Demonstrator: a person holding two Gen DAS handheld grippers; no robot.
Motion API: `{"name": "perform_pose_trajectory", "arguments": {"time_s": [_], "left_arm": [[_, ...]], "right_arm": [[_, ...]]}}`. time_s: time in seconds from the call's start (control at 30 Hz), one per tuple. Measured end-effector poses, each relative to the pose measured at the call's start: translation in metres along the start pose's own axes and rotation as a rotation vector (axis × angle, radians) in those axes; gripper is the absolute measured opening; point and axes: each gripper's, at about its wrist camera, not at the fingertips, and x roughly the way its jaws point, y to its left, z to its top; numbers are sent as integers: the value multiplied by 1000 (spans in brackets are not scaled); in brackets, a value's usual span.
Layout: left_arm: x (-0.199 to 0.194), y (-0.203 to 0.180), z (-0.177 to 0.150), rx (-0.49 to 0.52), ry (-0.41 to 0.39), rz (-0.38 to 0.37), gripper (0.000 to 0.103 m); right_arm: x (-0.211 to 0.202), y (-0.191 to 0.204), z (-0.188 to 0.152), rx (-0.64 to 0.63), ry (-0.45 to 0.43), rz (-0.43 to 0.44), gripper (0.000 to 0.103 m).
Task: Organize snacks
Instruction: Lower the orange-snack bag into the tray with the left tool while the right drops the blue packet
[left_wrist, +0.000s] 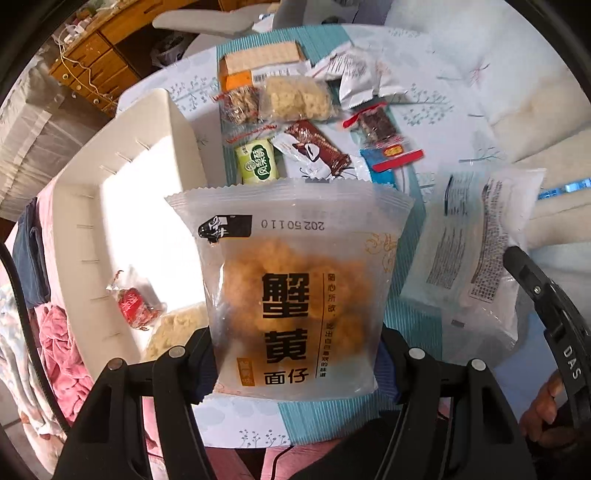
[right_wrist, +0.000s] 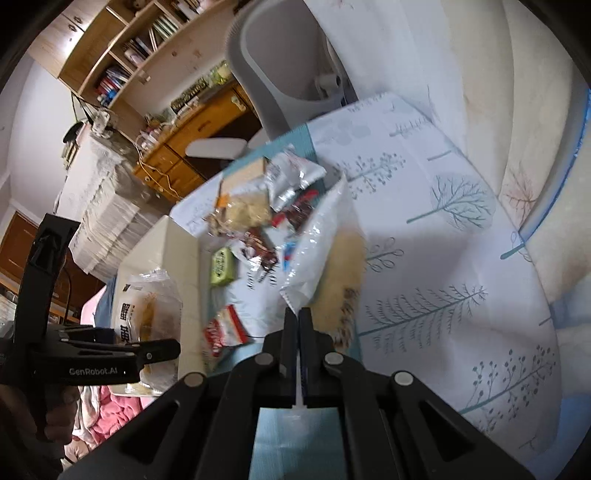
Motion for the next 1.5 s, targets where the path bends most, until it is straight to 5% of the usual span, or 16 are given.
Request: {"name": "perform_pose_trajectory", "arguments": {"time_s": [0.27,0.77,1.33,1.5], "left_arm": [[-39,22,-32,8,-78,-44,67],[-74,125,-79,-64,-227,-92,67],[-56,233,-98,-146,-282,-116,68],[-42,248,-91,-158,-261,-107,79]], "right_arm": [[-29,40,-10,-15,-94,30,0],[-52,159,-37,-202,-208,84,1],[-4,260,-65,-371,-147,128,1],[9,273,-75,-398,-119,117,1]]}}
